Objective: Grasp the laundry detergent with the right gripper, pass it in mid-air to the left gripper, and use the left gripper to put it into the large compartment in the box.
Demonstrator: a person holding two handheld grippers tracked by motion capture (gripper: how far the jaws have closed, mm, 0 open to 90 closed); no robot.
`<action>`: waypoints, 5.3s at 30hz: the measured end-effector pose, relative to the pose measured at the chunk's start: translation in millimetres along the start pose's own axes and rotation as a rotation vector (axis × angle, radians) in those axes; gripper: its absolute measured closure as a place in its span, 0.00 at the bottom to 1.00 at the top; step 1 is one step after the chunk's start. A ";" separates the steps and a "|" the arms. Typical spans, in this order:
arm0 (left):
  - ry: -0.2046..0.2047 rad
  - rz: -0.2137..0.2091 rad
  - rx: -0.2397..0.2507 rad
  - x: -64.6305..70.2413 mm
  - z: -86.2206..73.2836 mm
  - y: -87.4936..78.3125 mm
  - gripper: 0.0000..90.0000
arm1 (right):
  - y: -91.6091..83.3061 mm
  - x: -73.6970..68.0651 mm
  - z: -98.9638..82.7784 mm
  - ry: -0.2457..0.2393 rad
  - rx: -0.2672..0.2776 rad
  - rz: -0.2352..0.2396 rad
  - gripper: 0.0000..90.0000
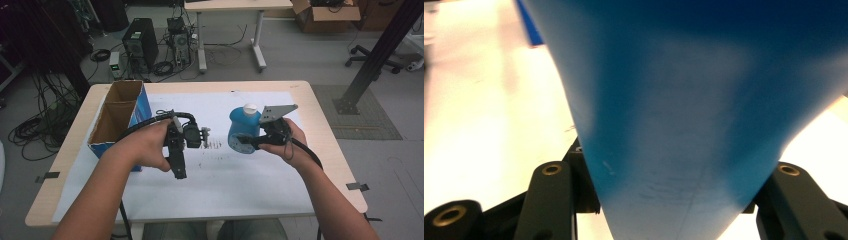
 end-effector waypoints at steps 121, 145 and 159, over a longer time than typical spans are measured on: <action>0.094 -0.008 0.017 14.3 26.6 -24.1 0.13 | 87.3 -121.1 31.2 -0.206 0.006 0.416 0.51; 0.103 0.008 0.007 15.8 25.0 -26.8 0.29 | 84.2 -122.3 35.8 -0.208 0.007 0.401 0.51; 0.101 0.043 0.003 14.0 24.7 -27.9 0.36 | 84.1 -123.8 36.8 -0.201 0.012 0.402 0.51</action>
Point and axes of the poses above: each handheld gripper's, and its own axes: y roughly forward along the jaws, z roughly out of its top, x roughly to its right, the point moved 7 cm from there along y, roughly forward along the jaws
